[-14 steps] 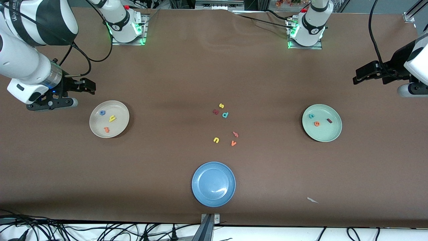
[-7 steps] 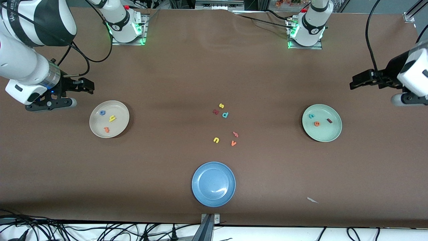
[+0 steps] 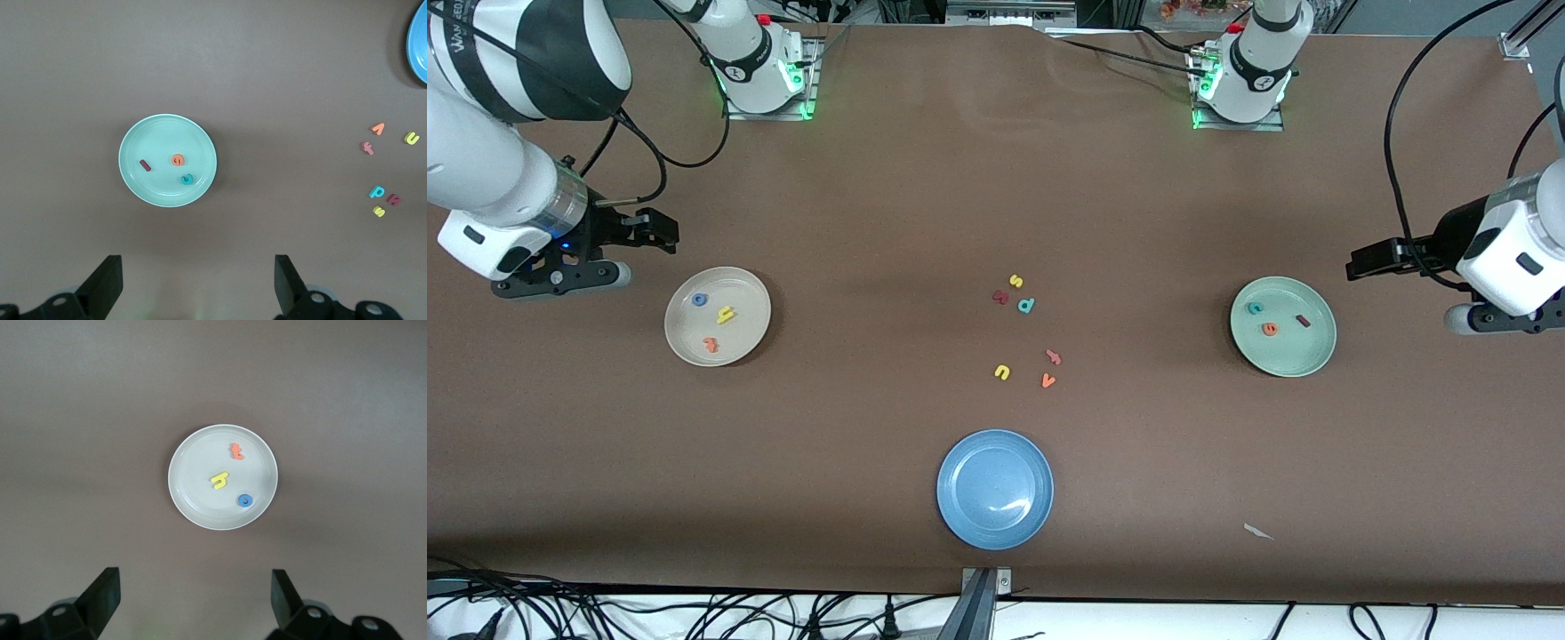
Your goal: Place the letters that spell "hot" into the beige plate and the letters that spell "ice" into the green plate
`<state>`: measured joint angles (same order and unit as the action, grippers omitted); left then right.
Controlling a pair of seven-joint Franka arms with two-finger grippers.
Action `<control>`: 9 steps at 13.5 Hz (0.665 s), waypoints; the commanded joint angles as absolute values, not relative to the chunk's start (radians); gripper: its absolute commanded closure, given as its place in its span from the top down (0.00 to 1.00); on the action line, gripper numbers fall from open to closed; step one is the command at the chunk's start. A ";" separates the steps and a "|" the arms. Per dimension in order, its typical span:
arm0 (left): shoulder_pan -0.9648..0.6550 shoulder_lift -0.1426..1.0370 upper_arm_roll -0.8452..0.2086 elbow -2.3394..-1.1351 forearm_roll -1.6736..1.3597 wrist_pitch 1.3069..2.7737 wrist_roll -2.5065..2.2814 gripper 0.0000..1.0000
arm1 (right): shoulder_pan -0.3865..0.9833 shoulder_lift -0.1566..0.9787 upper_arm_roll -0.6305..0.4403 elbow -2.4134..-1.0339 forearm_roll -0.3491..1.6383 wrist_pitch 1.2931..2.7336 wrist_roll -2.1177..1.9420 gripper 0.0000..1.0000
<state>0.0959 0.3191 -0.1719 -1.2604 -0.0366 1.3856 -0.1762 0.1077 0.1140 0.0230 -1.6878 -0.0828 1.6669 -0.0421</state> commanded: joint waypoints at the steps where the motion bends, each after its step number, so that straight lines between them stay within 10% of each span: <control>1: 0.097 0.318 -0.169 -1.296 -0.006 1.391 -0.176 1.00 | 0.121 0.130 0.011 -1.649 -0.063 1.640 -0.051 1.00; 9: 0.158 0.301 -0.166 -1.365 0.075 1.427 -0.117 1.00 | 0.118 0.132 0.012 -1.476 -0.066 1.474 -0.045 1.00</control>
<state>0.1494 0.3342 -0.1597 -1.3439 0.0540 1.4148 -0.1646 0.1130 0.1116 0.0204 -1.5063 -0.0829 1.4986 -0.0428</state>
